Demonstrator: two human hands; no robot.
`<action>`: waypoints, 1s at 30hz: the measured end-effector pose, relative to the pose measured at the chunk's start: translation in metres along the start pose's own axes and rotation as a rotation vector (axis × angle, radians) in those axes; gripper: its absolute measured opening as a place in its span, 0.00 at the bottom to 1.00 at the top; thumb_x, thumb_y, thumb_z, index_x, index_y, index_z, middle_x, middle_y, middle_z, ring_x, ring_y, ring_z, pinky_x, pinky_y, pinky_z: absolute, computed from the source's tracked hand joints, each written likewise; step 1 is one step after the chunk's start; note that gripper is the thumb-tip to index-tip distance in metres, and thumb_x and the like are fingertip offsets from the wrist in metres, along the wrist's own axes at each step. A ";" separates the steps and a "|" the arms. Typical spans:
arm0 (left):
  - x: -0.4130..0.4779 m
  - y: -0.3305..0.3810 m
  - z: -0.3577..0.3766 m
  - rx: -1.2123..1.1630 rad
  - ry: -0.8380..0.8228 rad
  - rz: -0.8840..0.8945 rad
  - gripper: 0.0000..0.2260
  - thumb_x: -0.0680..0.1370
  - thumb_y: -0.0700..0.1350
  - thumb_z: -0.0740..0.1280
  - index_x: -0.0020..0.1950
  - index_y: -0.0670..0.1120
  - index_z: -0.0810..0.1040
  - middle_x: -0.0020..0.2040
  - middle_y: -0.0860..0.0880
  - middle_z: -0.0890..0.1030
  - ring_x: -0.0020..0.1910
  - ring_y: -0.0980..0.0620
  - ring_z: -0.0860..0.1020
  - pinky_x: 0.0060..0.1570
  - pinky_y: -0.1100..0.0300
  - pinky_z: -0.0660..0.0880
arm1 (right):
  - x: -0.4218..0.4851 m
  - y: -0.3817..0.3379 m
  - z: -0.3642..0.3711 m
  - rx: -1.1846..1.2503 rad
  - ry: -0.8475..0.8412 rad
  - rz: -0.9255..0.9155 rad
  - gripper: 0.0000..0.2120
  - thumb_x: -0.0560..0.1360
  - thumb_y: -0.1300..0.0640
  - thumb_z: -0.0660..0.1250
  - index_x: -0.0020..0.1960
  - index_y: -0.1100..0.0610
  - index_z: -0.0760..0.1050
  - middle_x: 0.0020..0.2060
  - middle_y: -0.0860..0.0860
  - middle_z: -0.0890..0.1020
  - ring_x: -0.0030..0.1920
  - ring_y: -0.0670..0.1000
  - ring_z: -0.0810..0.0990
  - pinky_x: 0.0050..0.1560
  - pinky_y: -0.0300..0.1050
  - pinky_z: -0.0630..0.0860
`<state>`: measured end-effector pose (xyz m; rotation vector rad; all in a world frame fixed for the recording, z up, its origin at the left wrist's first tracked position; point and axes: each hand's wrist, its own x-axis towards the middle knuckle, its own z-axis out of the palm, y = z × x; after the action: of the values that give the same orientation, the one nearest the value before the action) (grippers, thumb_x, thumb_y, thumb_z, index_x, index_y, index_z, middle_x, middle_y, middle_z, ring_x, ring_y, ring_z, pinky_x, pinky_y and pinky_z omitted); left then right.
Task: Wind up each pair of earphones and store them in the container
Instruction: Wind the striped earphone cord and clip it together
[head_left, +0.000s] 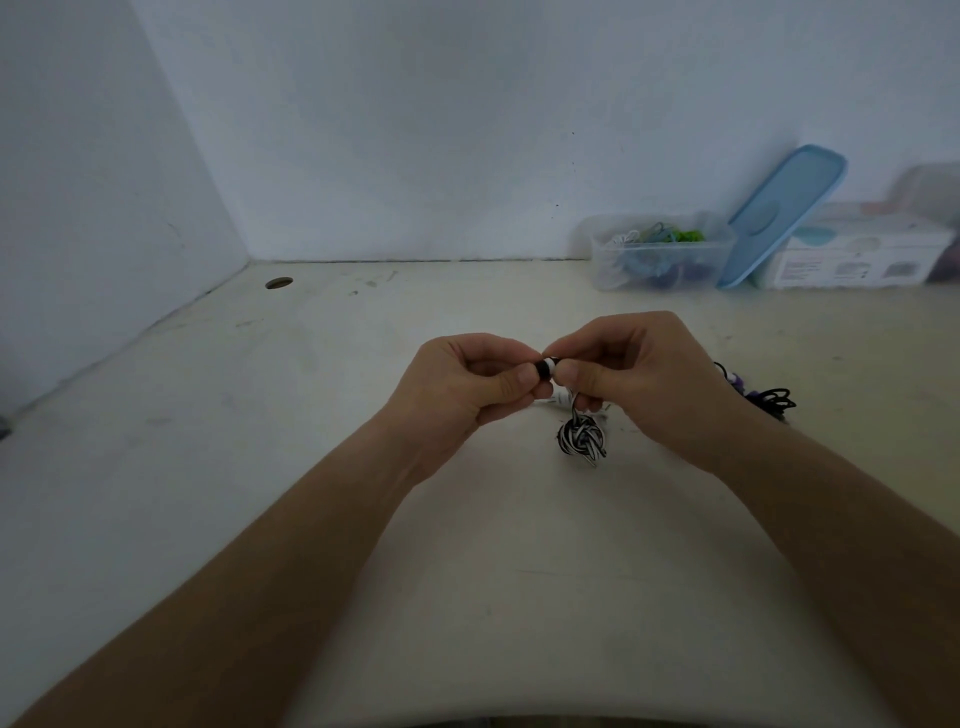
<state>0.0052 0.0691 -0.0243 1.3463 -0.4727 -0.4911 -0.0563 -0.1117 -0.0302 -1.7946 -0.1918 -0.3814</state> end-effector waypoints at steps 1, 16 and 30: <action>0.000 -0.001 0.000 0.021 0.003 0.011 0.05 0.67 0.36 0.72 0.38 0.45 0.85 0.38 0.43 0.85 0.38 0.50 0.85 0.42 0.63 0.81 | 0.000 0.001 0.000 -0.005 0.001 0.003 0.06 0.73 0.68 0.72 0.48 0.62 0.83 0.35 0.59 0.85 0.29 0.49 0.80 0.34 0.39 0.79; 0.002 0.001 0.001 0.245 0.096 0.134 0.04 0.76 0.32 0.70 0.46 0.39 0.81 0.41 0.41 0.84 0.39 0.49 0.84 0.46 0.59 0.82 | 0.002 0.002 0.004 -0.076 0.099 -0.031 0.06 0.72 0.68 0.73 0.47 0.59 0.84 0.31 0.52 0.84 0.29 0.49 0.81 0.35 0.42 0.80; 0.001 -0.001 0.005 0.179 0.105 0.117 0.04 0.75 0.33 0.70 0.48 0.40 0.83 0.42 0.39 0.85 0.43 0.46 0.84 0.54 0.53 0.81 | 0.003 0.004 0.000 -0.038 0.128 -0.026 0.07 0.71 0.67 0.75 0.43 0.55 0.83 0.32 0.51 0.84 0.30 0.50 0.81 0.37 0.43 0.79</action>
<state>0.0031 0.0645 -0.0248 1.4984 -0.5151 -0.2849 -0.0520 -0.1127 -0.0328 -1.7997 -0.1186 -0.5196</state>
